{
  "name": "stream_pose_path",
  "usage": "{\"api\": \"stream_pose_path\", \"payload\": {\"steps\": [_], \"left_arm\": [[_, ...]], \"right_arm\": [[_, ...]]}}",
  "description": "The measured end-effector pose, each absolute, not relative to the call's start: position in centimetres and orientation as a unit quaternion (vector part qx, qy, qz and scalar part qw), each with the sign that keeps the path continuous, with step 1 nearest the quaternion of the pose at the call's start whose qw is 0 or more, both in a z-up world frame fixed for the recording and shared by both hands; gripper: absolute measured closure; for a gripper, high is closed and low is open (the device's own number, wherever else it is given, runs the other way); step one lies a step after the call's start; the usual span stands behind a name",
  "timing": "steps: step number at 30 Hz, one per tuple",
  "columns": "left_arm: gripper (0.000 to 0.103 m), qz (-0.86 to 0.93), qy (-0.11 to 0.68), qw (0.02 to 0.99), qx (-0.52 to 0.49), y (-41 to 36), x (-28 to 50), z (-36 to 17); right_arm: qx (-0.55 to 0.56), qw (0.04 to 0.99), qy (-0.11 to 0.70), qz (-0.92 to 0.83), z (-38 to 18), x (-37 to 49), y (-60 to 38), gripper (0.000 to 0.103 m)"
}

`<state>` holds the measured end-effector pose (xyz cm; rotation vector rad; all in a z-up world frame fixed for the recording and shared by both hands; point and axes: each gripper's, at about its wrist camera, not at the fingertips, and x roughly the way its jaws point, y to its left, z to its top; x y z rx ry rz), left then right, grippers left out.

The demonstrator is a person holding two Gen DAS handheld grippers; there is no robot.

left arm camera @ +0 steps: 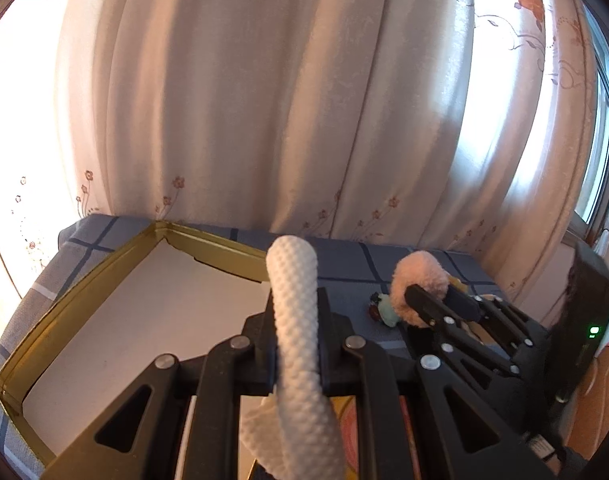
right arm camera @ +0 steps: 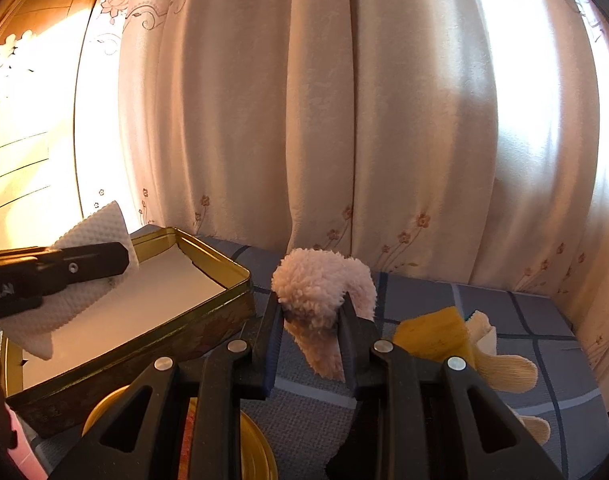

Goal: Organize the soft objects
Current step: 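Lift the white towel roll and pink sock and carry both over the gold tin box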

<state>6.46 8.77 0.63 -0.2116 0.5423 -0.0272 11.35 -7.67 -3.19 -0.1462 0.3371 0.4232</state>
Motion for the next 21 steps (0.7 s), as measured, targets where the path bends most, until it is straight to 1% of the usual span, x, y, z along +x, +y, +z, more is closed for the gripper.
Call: {"api": "stream_pose_path", "payload": {"steps": [5, 15, 21], "left_arm": [[0.090, -0.022, 0.282, 0.954, -0.102, 9.2, 6.6, 1.3], [0.090, -0.007, 0.283, 0.957, -0.065, 9.5, 6.8, 2.8], [0.090, -0.002, 0.307, 0.950, -0.060, 11.4, 8.2, 2.8]], "right_arm": [[-0.064, 0.955, 0.185, 0.222, -3.0, 11.9, -7.3, 0.075], [-0.046, 0.945, 0.216, 0.242, -1.5, 13.1, -6.5, 0.075], [-0.060, 0.934, 0.234, 0.262, 0.0, 13.6, -4.1, 0.075]]}}
